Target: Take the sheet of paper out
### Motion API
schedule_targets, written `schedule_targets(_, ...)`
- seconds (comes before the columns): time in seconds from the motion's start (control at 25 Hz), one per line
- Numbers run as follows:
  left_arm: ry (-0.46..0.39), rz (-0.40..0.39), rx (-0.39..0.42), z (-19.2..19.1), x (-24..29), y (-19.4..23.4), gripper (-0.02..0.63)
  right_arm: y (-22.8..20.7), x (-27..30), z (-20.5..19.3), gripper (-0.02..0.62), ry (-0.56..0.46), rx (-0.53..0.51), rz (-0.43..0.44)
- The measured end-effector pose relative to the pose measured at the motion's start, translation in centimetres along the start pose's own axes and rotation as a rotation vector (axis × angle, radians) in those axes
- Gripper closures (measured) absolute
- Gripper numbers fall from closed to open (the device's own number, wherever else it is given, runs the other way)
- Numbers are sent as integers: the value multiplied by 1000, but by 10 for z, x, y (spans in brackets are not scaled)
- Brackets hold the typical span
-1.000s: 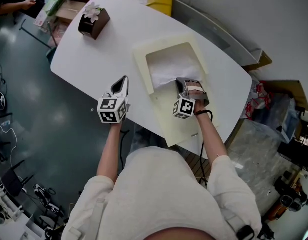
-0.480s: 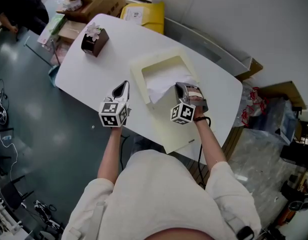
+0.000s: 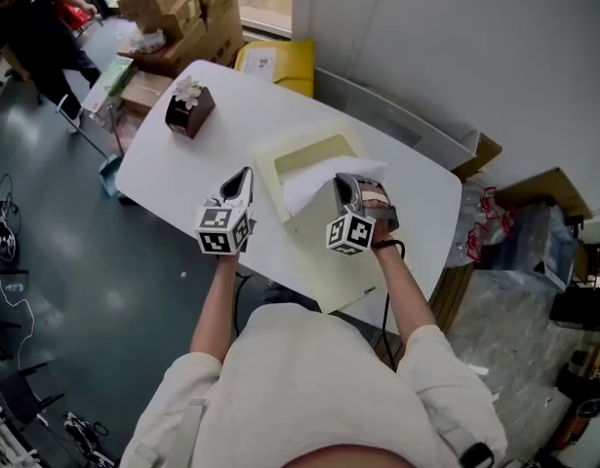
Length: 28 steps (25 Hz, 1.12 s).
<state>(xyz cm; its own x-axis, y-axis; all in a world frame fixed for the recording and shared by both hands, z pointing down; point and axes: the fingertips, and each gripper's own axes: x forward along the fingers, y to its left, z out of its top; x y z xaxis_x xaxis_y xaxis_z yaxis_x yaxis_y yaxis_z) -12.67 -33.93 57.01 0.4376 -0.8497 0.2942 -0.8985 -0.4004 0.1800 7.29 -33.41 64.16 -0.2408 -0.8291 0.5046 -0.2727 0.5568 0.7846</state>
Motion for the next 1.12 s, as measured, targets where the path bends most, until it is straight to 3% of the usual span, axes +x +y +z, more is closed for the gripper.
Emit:
schedule_targets(0.28, -36, -10, 22, 23, -1, -5, 603, -27, -8, 4, 594, -4, -33, -52)
schedule_targets(0.68, -89, -18, 57, 57, 2, -10, 603, -59, -16, 14, 594, -40, 75, -83)
schedule_targets(0.92, -108, -16, 69, 70, 1, -10, 603, -82, -20, 22, 594, -80, 298, -59)
schedule_targets(1.12, -119, -10, 77, 76, 0, -9, 603, -111, -28, 22, 592, -145, 707, -17)
